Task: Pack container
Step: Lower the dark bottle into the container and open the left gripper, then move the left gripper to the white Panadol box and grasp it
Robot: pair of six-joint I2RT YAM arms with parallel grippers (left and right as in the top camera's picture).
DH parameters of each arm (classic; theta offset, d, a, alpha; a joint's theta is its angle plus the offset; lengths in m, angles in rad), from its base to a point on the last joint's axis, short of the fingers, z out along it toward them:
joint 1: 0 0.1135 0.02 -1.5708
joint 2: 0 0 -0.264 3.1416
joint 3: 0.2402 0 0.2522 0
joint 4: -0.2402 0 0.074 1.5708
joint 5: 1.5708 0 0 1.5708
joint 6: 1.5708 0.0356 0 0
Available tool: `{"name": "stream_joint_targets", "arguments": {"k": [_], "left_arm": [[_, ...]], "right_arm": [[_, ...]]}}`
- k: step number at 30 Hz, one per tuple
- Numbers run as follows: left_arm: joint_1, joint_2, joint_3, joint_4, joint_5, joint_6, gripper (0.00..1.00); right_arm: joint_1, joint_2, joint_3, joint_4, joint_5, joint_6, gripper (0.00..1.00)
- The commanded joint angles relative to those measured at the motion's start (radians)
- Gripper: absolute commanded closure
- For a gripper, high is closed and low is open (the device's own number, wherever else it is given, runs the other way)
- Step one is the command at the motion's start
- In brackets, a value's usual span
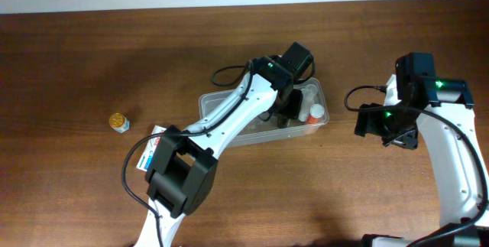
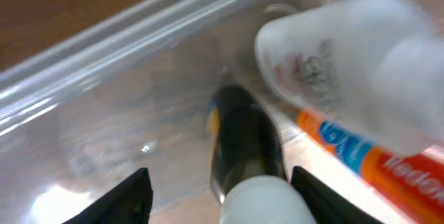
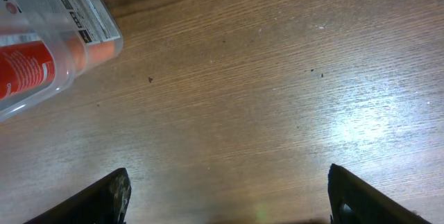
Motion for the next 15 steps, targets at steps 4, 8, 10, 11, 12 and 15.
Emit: {"name": "stream_joint_targets", "arguments": {"k": [4,8,10,11,12,15], "left_arm": [[0.093,-0.293,0.073,-0.047,-0.1,0.051,0.25],[0.177,-0.436,0.073,-0.117,-0.151,0.051,0.16],[0.231,-0.486,0.073,-0.182,-0.175,0.05,0.15],[0.26,-0.504,0.073,-0.215,-0.186,0.05,0.15],[0.303,-0.525,0.073,-0.258,-0.187,0.05,0.16],[0.405,-0.549,0.073,-0.345,-0.187,0.042,0.16]], "right_arm": [[-0.003,-0.001,-0.005,0.0,-0.01,-0.007,0.17],[-0.003,-0.001,-0.005,0.001,-0.01,-0.011,0.17],[-0.003,-0.001,-0.005,0.003,-0.01,-0.01,0.17],[-0.003,-0.001,-0.005,0.003,-0.01,-0.01,0.17],[-0.003,-0.001,-0.005,0.003,-0.01,-0.01,0.17],[-0.003,-0.001,-0.005,0.003,-0.01,-0.01,0.17]]}}
